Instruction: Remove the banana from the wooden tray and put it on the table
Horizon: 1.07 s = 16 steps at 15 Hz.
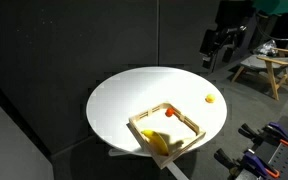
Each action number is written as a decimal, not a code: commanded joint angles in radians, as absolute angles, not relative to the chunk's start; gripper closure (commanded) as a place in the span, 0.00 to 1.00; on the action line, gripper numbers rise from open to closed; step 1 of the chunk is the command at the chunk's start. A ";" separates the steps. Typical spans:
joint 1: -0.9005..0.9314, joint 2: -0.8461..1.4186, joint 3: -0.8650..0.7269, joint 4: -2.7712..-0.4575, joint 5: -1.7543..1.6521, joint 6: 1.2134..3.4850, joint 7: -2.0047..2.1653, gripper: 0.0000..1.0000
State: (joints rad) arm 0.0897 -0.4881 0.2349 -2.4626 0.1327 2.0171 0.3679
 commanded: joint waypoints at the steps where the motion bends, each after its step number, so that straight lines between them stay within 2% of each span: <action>1: 0.098 -0.487 0.228 -2.460 0.128 2.015 0.371 0.00; 9: 0.098 -0.488 0.228 -2.460 0.128 2.015 0.371 0.00; 16: 0.103 -0.417 0.226 -2.442 0.125 2.119 0.338 0.00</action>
State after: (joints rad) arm 0.0920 -0.4583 0.2349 -2.4620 0.1324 2.0790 0.3622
